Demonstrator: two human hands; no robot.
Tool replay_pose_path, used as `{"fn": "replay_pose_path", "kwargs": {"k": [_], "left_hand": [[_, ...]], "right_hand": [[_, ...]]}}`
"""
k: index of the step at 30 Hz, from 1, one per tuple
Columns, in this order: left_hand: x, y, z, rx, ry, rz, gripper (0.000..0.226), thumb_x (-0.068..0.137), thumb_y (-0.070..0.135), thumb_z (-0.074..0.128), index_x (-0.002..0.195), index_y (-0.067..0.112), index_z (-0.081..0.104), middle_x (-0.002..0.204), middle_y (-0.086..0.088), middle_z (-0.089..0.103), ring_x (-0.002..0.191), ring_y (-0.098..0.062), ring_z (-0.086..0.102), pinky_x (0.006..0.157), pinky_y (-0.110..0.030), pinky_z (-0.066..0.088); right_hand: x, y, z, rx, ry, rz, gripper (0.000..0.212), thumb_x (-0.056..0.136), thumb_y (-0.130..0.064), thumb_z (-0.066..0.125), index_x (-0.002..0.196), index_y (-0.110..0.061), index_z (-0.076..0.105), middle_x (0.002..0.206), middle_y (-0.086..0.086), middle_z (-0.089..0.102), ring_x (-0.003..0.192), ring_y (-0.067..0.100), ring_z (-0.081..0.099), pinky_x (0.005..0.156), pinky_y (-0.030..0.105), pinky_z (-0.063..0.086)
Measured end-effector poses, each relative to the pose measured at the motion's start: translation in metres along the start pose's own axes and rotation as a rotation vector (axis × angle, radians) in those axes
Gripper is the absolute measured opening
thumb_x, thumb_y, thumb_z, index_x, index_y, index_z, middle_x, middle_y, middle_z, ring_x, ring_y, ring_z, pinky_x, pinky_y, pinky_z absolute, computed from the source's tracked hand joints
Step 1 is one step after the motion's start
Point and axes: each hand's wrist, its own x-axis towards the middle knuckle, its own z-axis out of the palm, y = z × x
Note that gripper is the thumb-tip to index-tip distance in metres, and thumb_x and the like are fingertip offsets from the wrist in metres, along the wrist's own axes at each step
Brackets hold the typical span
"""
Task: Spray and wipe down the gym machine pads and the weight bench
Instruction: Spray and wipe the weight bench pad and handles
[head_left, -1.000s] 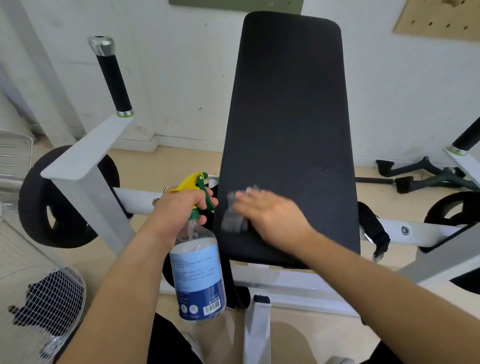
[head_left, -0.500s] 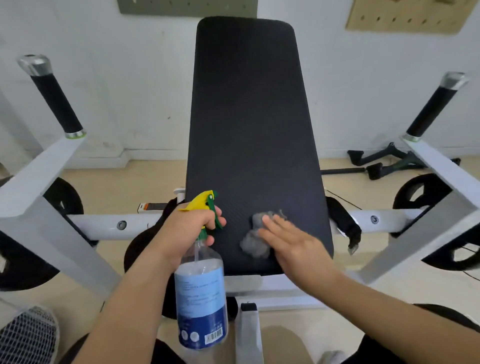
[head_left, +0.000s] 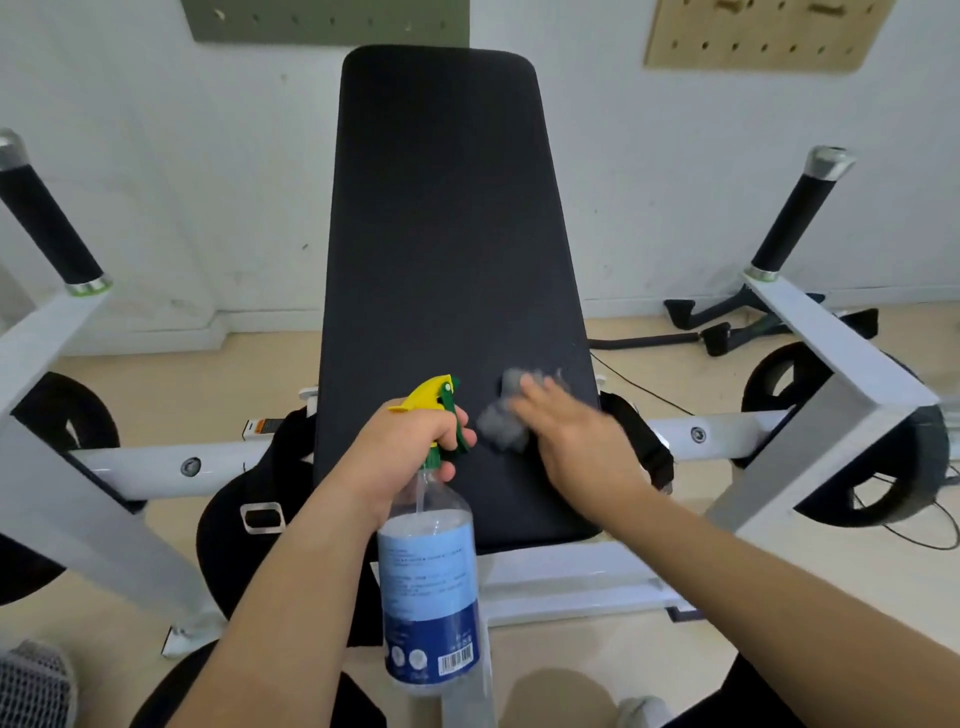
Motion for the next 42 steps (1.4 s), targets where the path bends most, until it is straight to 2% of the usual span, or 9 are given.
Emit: {"fn": "replay_pose_path", "kwargs": {"k": [4,9,14,17,22,28,33,39,42], "left_hand": [[0.0,-0.002,0.013,0.075,-0.034,-0.02,0.029,0.081,-0.004,0.052,0.104,-0.002,0.07,0.106,-0.019,0.076,0.08,-0.019,0.06,0.055,-0.024,0.05],[-0.005,-0.006,0.035,0.139,-0.09,-0.096,0.026,0.081,-0.002,0.054,0.103,0.0,0.07,0.102,-0.016,0.077,0.082,-0.021,0.062,0.057,-0.024,0.051],[-0.01,-0.004,0.045,0.15,-0.081,-0.088,0.014,0.079,0.0,0.054,0.086,0.001,0.066,0.077,-0.012,0.071,0.07,-0.02,0.057,0.055,-0.026,0.047],[-0.009,0.001,0.041,0.141,-0.034,-0.056,0.009,0.078,0.001,0.054,0.082,0.002,0.063,0.068,-0.008,0.069,0.058,-0.02,0.054,0.056,-0.028,0.045],[-0.015,0.009,0.023,0.049,0.053,0.04,0.025,0.08,-0.006,0.051,0.095,-0.002,0.07,0.098,-0.021,0.075,0.078,-0.02,0.059,0.053,-0.024,0.047],[-0.023,0.017,-0.002,-0.038,0.117,0.093,0.03,0.08,-0.007,0.048,0.097,0.004,0.071,0.103,-0.016,0.077,0.075,-0.012,0.061,0.055,-0.022,0.048],[-0.03,0.014,-0.007,-0.036,0.116,0.077,0.028,0.08,-0.008,0.049,0.093,0.005,0.069,0.104,-0.017,0.075,0.08,-0.015,0.06,0.056,-0.024,0.048],[-0.039,0.019,-0.006,-0.051,0.125,0.098,0.028,0.08,-0.007,0.049,0.096,0.004,0.07,0.106,-0.017,0.076,0.073,-0.014,0.059,0.053,-0.022,0.049],[-0.041,0.02,-0.012,-0.098,0.119,0.095,0.027,0.08,-0.006,0.048,0.096,0.004,0.068,0.1,-0.015,0.075,0.066,-0.015,0.054,0.05,-0.022,0.047]], "right_hand": [[-0.068,0.013,-0.019,0.101,-0.127,-0.21,0.057,0.071,0.005,0.067,0.121,-0.024,0.07,0.136,-0.003,0.063,0.122,0.016,0.062,0.093,0.03,0.056],[-0.063,0.052,-0.05,0.267,0.117,0.22,0.049,0.083,0.007,0.06,0.122,-0.02,0.071,0.131,-0.006,0.065,0.111,0.015,0.068,0.09,0.033,0.056],[-0.025,0.052,-0.067,0.304,0.184,0.281,0.049,0.084,0.005,0.063,0.126,-0.02,0.069,0.124,-0.002,0.07,0.104,0.014,0.068,0.088,0.013,0.047],[0.024,0.045,-0.063,0.284,0.206,0.241,0.048,0.087,-0.002,0.058,0.129,-0.024,0.066,0.112,0.001,0.074,0.09,0.024,0.069,0.078,0.025,0.049],[0.104,0.049,-0.027,0.141,-0.001,0.185,0.042,0.099,-0.014,0.048,0.139,-0.024,0.057,0.152,0.003,0.047,0.137,0.027,0.046,0.11,0.037,0.04],[-0.027,0.006,0.001,0.129,0.046,-0.039,0.045,0.079,-0.008,0.077,0.122,-0.019,0.069,0.137,0.004,0.062,0.122,0.028,0.062,0.09,0.038,0.058],[-0.08,0.013,-0.006,0.034,-0.03,-0.251,0.028,0.083,-0.016,0.071,0.111,-0.018,0.074,0.129,0.001,0.068,0.115,0.023,0.067,0.085,0.035,0.06],[0.033,0.056,-0.021,0.008,0.009,0.207,0.035,0.095,-0.016,0.054,0.126,-0.026,0.067,0.144,0.001,0.057,0.12,0.03,0.062,0.092,0.042,0.054],[0.021,0.032,-0.014,0.0,0.095,0.21,0.036,0.093,-0.009,0.057,0.126,-0.02,0.067,0.141,0.005,0.059,0.12,0.031,0.062,0.084,0.044,0.058]]}}
